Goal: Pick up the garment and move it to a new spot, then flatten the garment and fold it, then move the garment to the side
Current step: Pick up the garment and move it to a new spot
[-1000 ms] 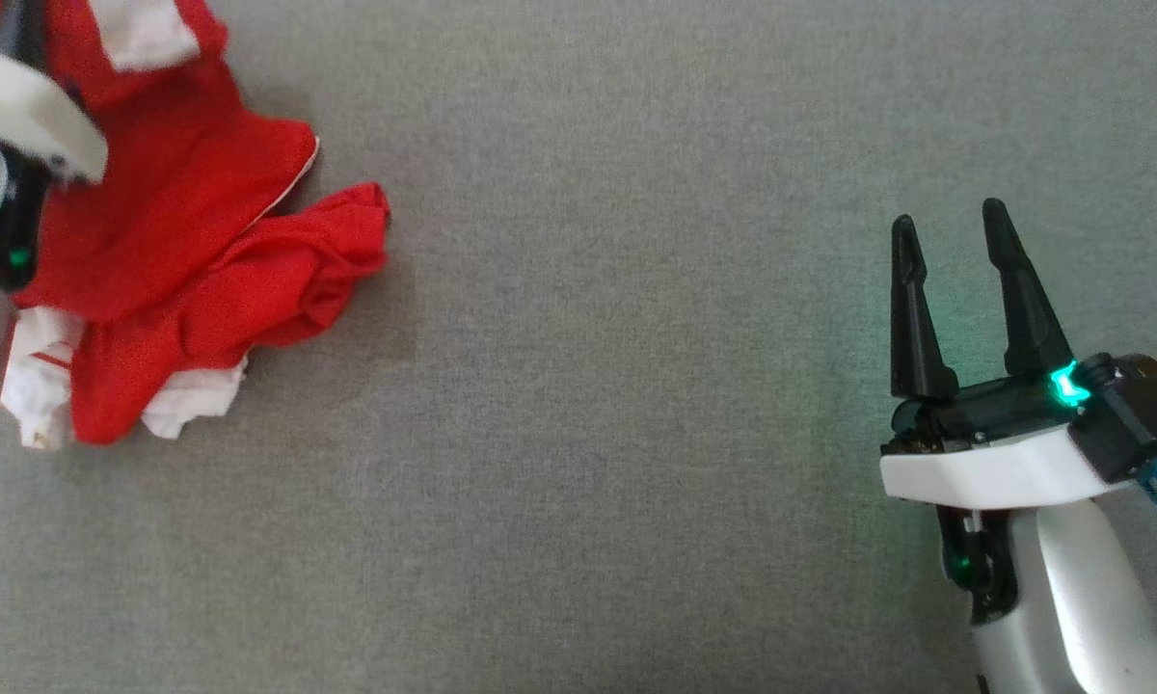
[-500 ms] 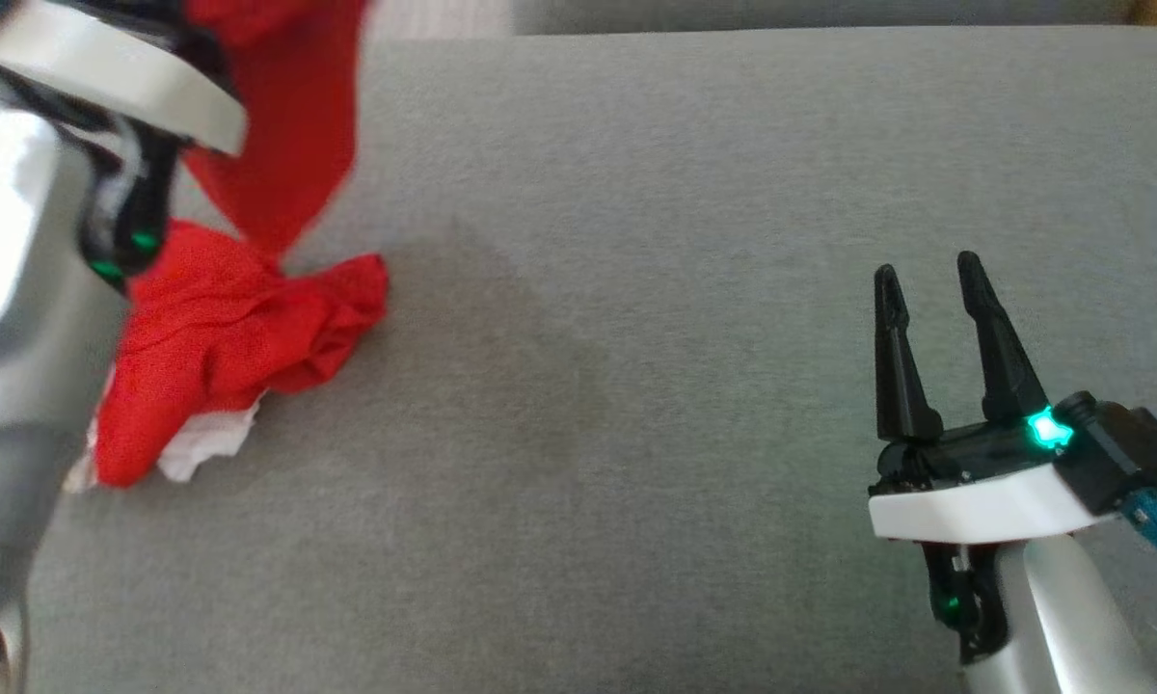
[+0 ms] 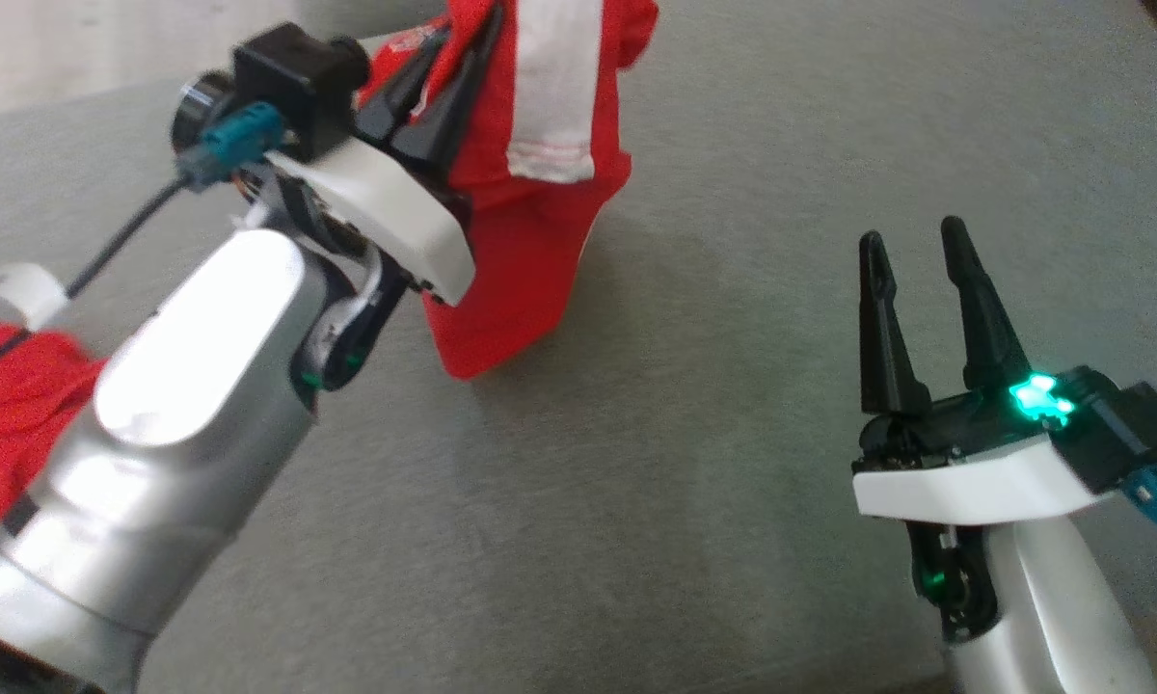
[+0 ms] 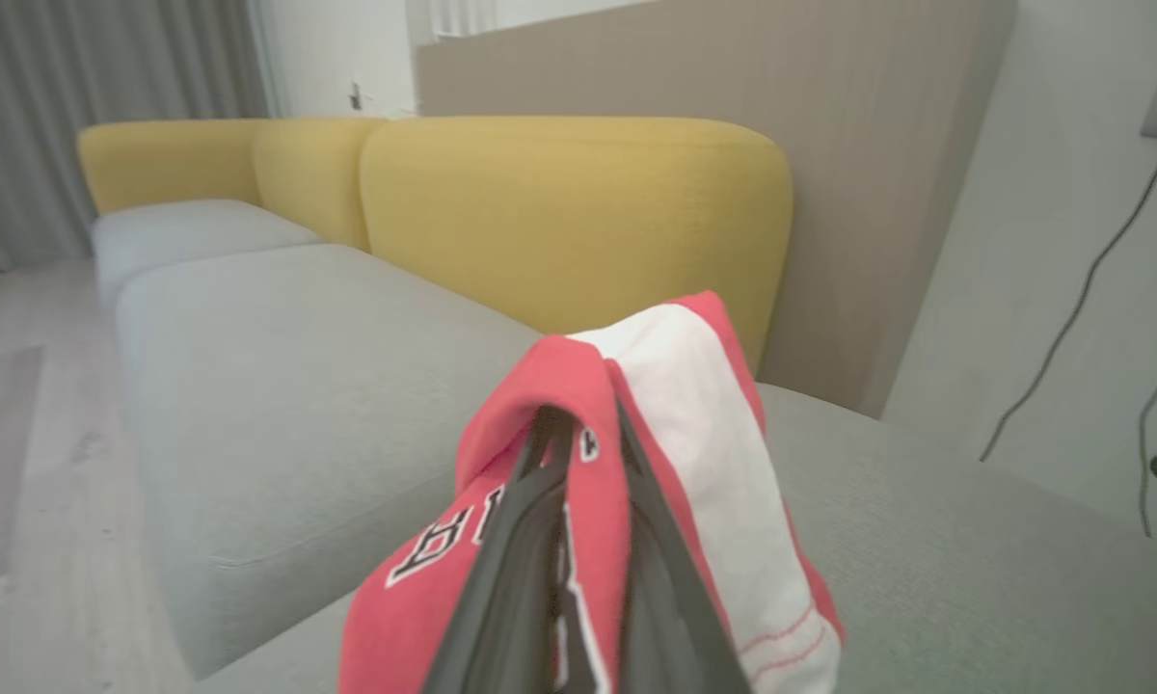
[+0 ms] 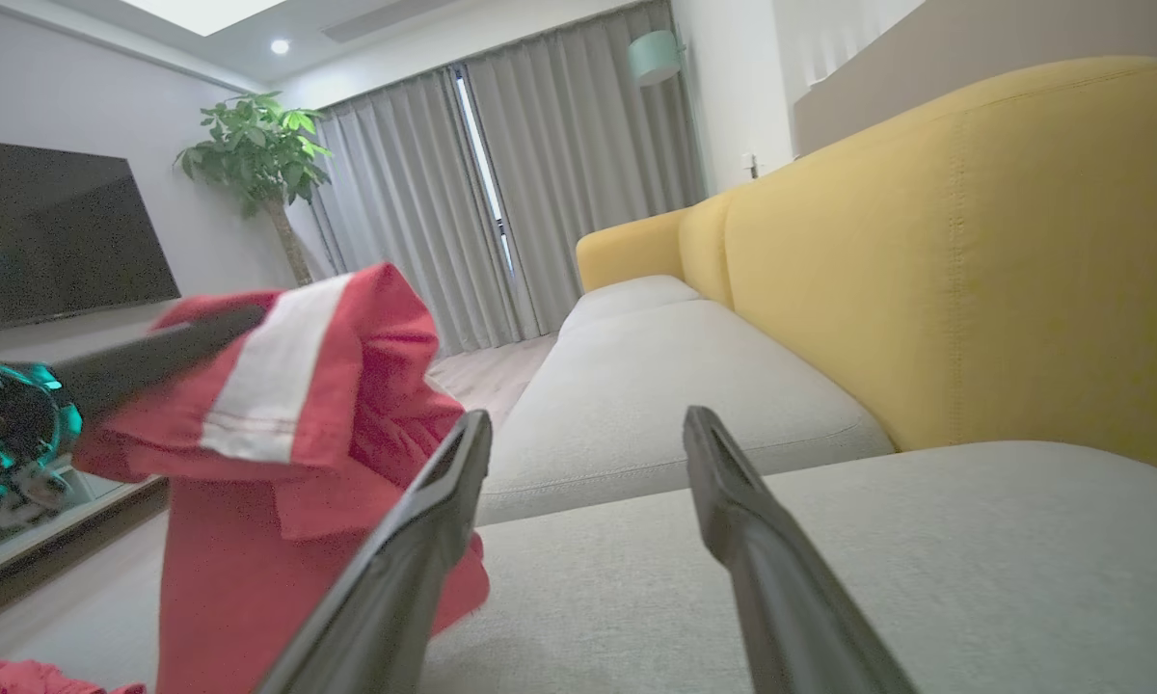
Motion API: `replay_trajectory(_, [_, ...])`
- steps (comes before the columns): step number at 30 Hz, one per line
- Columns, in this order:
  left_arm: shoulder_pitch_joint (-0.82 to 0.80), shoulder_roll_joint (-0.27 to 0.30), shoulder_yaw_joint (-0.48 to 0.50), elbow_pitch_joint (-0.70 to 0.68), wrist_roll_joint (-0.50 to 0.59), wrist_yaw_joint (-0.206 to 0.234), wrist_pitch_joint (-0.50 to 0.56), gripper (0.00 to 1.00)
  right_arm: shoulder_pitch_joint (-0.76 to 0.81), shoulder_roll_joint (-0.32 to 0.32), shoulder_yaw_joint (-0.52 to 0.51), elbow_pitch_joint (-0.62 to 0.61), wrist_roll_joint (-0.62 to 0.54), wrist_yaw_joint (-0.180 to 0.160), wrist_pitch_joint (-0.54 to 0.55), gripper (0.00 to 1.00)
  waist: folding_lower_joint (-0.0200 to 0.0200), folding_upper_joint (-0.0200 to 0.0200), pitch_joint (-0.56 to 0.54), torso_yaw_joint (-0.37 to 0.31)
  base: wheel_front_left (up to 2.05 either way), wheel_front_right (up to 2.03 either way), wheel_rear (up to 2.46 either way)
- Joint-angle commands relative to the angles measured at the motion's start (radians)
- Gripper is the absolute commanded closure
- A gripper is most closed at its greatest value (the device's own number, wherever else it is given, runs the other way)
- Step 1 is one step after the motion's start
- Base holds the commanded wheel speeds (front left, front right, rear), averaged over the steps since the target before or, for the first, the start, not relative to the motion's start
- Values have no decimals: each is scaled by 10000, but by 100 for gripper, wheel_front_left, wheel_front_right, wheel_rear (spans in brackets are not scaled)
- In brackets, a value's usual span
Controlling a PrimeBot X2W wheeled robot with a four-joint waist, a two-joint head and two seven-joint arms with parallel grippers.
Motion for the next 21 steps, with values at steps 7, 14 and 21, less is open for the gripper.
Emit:
replay_trajectory(7, [-894, -445, 232, 937, 593, 243, -831, 0, -521, -35, 305, -577, 585, -7, -61, 0, 0, 0, 795, -1938, 0, 0, 0])
replay_trajectory(14, [-1070, -376, 708, 1899, 800, 282, -2500, 0, -357, -35, -135, -590, 480, -7, -61, 0, 0, 0, 675, -1334, 0, 0, 0])
replay_trajectory(21, [331, 179, 964, 1742, 755, 213, -3303, 0, -17, -35, -521, -368, -123, -7, -61, 0, 0, 0, 108, 104, 0, 0, 0])
